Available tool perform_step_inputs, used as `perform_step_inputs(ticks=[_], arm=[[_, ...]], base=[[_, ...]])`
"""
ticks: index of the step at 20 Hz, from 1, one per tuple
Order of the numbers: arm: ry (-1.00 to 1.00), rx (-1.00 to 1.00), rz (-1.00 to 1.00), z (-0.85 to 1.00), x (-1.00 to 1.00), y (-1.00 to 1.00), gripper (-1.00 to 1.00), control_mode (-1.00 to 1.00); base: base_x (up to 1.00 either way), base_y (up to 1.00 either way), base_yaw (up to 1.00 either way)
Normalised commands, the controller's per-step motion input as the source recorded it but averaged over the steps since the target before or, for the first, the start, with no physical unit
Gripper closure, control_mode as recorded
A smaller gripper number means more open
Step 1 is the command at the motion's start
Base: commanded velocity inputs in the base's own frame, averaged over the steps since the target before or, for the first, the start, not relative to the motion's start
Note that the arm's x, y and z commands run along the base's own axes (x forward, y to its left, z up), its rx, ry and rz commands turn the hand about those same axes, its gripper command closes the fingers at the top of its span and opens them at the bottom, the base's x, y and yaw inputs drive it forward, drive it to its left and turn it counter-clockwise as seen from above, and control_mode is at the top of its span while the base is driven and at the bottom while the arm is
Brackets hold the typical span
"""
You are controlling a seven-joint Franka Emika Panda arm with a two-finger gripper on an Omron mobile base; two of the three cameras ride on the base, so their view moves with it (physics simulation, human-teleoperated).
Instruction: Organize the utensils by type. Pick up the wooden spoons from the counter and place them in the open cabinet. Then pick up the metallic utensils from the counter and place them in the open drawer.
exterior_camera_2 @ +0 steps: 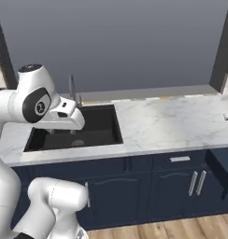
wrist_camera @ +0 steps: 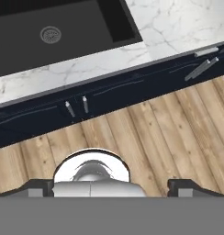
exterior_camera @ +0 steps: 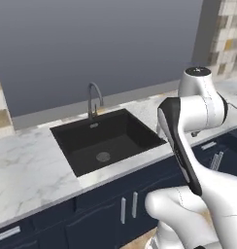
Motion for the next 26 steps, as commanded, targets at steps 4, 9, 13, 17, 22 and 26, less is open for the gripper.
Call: perform_step_inputs(ticks=[4, 9, 13, 17, 22, 26], arm=[[0.00, 0.00, 0.00, 0.00, 0.00, 0.00, -1.00, 1.00], [0.00, 0.00, 0.00, 0.00, 0.00, 0.00, -1.00, 1.00], [0.00, 0.00, 0.00, 0.00, 0.00, 0.00, -1.00, 1.00], [0.00, 0.00, 0.00, 0.00, 0.00, 0.00, -1.00, 1.00], [0.00, 0.00, 0.00, 0.00, 0.00, 0.00, -1.00, 1.00], [0.00, 0.00, 0.00, 0.00, 0.00, 0.00, -1.00, 1.00]], base=[[0.31, -0.83, 0.00], [0.23, -0.70, 0.00], [0.14, -0.51, 0.00], [0.21, -0.42, 0.00], [0.19, -0.65, 0.00], [0.09, -0.80, 0.00]])
